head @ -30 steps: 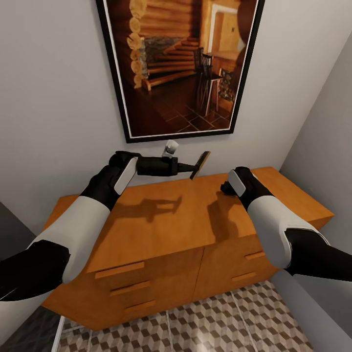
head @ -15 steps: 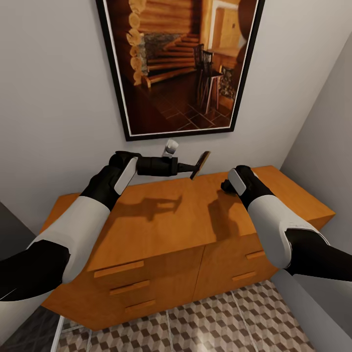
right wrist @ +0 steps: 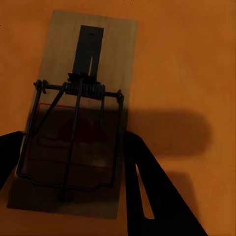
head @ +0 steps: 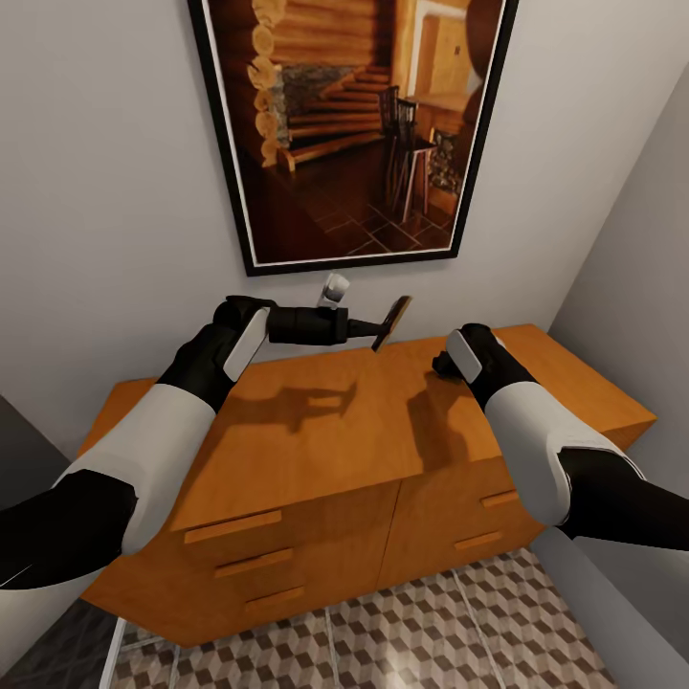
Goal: Take the four mousetraps from the cabinet in the bathroom and place them on the bathroom floor. Make sure all four end up on the same floor surface, and ensure that at least two of them are either under or directly next to the same bathroom sink.
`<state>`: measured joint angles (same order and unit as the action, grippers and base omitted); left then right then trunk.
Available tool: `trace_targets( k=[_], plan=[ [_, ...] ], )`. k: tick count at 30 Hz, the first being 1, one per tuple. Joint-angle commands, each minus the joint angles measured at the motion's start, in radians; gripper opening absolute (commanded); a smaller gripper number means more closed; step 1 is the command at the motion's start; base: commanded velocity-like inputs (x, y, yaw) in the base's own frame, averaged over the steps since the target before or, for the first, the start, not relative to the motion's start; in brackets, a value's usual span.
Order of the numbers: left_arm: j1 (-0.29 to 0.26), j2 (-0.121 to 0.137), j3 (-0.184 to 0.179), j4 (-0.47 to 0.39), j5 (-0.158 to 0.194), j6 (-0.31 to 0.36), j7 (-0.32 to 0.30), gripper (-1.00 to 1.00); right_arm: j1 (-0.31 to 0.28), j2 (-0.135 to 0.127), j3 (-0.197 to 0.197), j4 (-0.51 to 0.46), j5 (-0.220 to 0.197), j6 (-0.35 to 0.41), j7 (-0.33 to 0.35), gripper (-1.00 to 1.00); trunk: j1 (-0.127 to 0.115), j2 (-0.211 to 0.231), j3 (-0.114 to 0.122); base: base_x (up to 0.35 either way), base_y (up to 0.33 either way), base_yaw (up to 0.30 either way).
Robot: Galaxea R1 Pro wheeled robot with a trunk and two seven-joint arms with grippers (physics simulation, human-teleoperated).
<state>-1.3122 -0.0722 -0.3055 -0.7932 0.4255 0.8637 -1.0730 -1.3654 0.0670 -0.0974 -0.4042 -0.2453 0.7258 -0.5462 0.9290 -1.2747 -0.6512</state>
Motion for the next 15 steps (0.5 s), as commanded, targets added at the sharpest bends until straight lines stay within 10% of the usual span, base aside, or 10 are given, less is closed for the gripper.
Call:
trace_targets(
  k=[1,15],
  plan=[
    [-0.001,0.000,-0.001,0.000,0.001,0.002,-0.001,-1.00,0.000,0.001,-0.004,0.060,-0.015,-0.001,-0.011,-1.00,0.000,0.000,-0.001,0.000,0.000,0.000],
    [-0.001,0.000,-0.001,0.000,0.001,0.002,-0.001,-1.00,0.000,0.001,-0.004,0.060,-0.017,-0.002,-0.011,-1.00,0.000,0.000,-0.001,0.000,0.000,0.000]
  ],
)
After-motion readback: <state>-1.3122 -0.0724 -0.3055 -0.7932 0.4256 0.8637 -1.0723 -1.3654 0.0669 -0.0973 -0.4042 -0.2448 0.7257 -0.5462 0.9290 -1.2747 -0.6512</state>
